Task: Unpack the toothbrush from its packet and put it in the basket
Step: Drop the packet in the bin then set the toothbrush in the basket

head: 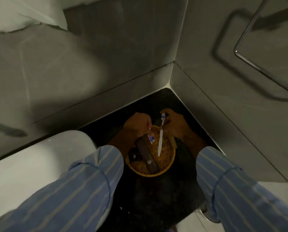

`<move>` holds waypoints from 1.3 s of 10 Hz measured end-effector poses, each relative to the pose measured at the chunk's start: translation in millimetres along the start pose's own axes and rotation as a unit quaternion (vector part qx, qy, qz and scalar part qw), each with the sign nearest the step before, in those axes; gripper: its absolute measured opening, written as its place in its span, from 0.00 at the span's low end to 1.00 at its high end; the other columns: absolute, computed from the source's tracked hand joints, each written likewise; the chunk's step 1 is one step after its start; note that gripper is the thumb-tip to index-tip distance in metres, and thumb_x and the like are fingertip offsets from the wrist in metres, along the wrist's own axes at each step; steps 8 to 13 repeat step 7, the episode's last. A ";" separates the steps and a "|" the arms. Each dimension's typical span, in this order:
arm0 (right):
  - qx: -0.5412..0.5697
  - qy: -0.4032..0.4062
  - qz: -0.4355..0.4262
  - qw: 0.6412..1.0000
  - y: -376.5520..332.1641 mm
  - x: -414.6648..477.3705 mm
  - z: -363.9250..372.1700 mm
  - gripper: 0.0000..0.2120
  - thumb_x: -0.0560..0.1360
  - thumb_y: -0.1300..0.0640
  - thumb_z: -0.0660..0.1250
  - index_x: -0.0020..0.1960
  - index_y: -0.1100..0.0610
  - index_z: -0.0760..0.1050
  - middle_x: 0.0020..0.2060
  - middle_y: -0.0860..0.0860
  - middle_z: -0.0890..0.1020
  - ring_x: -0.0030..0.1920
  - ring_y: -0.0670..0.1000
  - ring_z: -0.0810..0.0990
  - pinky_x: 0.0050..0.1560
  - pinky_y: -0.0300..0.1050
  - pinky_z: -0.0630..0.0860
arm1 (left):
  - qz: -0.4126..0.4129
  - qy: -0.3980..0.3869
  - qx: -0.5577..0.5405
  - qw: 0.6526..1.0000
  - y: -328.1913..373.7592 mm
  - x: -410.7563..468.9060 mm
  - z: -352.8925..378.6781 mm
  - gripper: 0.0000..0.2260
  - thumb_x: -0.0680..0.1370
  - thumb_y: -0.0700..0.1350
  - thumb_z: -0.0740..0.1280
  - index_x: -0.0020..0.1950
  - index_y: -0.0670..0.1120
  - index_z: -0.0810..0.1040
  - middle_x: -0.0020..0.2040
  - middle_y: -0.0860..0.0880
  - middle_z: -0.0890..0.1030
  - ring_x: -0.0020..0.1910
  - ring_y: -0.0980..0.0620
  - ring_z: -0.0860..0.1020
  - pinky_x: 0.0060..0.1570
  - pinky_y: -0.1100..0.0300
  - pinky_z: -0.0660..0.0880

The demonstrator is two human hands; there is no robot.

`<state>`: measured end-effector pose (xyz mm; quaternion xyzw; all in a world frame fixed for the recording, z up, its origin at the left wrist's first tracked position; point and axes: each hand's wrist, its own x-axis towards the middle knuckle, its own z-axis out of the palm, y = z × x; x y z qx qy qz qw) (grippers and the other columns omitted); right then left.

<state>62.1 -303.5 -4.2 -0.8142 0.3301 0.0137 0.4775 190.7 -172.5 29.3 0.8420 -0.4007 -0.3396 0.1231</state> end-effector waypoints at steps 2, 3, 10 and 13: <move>-0.018 -0.018 0.030 0.999 6.3 19.1 7.4 0.30 0.67 0.61 0.76 0.67 0.54 0.71 0.48 0.51 0.82 0.45 0.46 0.81 0.41 0.35 0.75 | -0.006 -0.031 0.024 0.999 -7.9 30.1 3.6 0.18 0.66 0.47 0.80 0.53 0.44 0.83 0.53 0.45 0.84 0.52 0.46 0.82 0.56 0.48 0.80; -0.023 -0.021 0.034 0.999 9.3 23.6 9.4 0.31 0.67 0.61 0.76 0.67 0.54 0.71 0.48 0.51 0.82 0.45 0.47 0.82 0.42 0.36 0.76 | -0.007 -0.039 0.043 0.998 -9.8 35.7 4.5 0.20 0.67 0.48 0.79 0.55 0.44 0.82 0.55 0.45 0.83 0.53 0.46 0.81 0.57 0.48 0.79; 0.005 -0.022 0.040 0.999 13.2 12.9 2.8 0.33 0.70 0.57 0.73 0.73 0.54 0.67 0.62 0.55 0.79 0.61 0.55 0.79 0.59 0.47 0.77 | 0.017 0.015 0.066 0.998 -4.2 24.3 16.8 0.28 0.68 0.50 0.77 0.66 0.49 0.75 0.65 0.45 0.76 0.63 0.44 0.75 0.63 0.43 0.74; 0.005 -0.022 0.040 0.999 13.2 12.9 2.8 0.33 0.70 0.57 0.73 0.73 0.54 0.67 0.62 0.55 0.79 0.61 0.55 0.79 0.59 0.47 0.77 | 0.017 0.015 0.066 0.998 -4.2 24.3 16.8 0.28 0.68 0.50 0.77 0.66 0.49 0.75 0.65 0.45 0.76 0.63 0.44 0.75 0.63 0.43 0.74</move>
